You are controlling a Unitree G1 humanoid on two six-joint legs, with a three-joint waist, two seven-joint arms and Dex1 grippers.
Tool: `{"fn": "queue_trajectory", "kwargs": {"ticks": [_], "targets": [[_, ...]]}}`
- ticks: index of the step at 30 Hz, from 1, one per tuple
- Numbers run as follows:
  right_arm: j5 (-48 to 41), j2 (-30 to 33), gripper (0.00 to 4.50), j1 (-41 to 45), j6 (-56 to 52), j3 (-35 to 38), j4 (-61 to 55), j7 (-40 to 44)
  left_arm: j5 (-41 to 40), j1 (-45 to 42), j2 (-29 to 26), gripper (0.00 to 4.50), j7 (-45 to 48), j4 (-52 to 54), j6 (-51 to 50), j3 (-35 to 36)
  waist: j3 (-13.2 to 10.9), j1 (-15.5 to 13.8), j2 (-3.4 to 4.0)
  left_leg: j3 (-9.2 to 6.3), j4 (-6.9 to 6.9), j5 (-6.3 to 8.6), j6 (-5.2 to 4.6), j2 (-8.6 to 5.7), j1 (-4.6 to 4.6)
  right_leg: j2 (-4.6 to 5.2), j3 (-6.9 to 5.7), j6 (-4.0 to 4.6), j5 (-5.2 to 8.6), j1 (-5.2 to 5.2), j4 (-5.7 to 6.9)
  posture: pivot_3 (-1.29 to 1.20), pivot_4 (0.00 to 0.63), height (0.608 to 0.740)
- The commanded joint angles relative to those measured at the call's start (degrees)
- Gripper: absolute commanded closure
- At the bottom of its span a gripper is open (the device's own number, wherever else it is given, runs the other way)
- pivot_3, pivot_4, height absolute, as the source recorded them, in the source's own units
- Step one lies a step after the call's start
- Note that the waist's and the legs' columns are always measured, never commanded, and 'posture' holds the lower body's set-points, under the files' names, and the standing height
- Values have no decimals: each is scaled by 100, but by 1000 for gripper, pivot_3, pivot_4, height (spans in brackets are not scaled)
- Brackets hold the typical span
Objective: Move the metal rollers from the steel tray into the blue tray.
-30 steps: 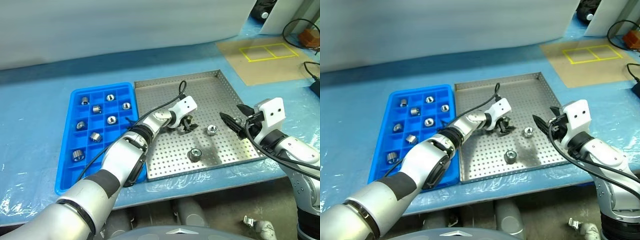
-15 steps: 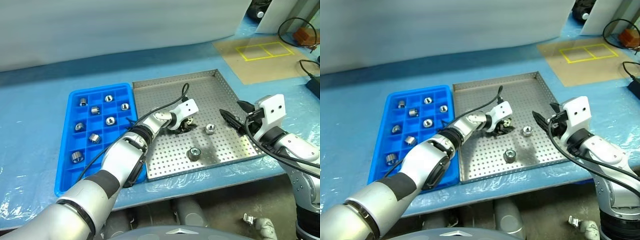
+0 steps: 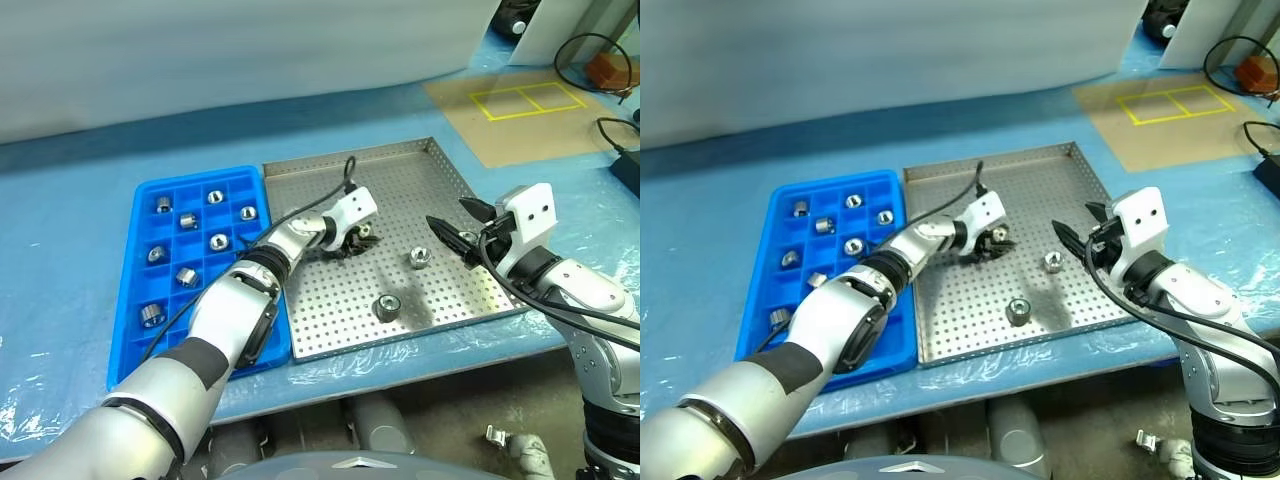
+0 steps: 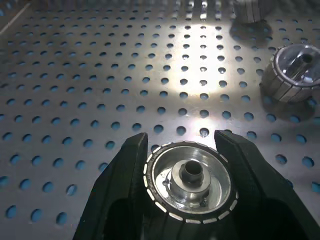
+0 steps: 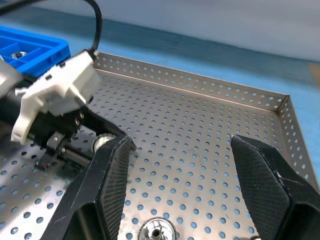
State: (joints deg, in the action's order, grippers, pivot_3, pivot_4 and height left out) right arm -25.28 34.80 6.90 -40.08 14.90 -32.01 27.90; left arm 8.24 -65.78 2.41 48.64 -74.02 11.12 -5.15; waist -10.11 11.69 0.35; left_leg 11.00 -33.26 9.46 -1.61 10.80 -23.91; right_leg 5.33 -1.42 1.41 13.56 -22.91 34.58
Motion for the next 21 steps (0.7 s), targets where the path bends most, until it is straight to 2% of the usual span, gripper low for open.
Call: {"fn": "queue_trajectory", "kwargs": {"ticks": [1, 7, 11, 16, 21], "targets": [[-127, 79, 1200, 333, 172, -108, 66, 234, -807, -265, -142, 2709, 958, 782, 28, 479, 0, -31, 0, 0, 0, 0, -1, -1, -7, 2, 0, 1, 0, -6, 1, -505, 150, 740], [-242, 219, 1200, 954, 194, -681, 495, 976, -1175, 160, -865, 2709, 2013, 1964, -338, 397, -1, -166, 1, 1, 5, -1, -1, 12, 0, -4, 0, 2, -1, -14, 17, -375, 150, 740], [-161, 128, 1200, 1784, 390, -1403, 1179, 1688, -1470, 1004, -1809, 2709, 2907, 3848, -1233, 177, -6, -305, 2, 1, 15, -5, 7, 14, 12, -7, 5, 2, -1, -15, 26, -252, 150, 740], [-32, -203, 1200, 2626, 802, -2103, 2052, 2446, -1959, 1934, -2830, 2709, 2841, 5967, -2772, 357, -13, -860, 10, 3, 23, -18, 27, 32, 16, -16, 2, 7, 0, -25, 47, -88, 150, 740], [169, -583, 1200, 3155, 1218, -2578, 2819, 2999, -2456, 2981, -3682, 2709, 2595, 7593, -3705, 676, -13, -1359, 11, 16, 33, -20, 33, 35, 18, -13, 0, 33, 16, -39, 74, 43, 150, 740]]}}
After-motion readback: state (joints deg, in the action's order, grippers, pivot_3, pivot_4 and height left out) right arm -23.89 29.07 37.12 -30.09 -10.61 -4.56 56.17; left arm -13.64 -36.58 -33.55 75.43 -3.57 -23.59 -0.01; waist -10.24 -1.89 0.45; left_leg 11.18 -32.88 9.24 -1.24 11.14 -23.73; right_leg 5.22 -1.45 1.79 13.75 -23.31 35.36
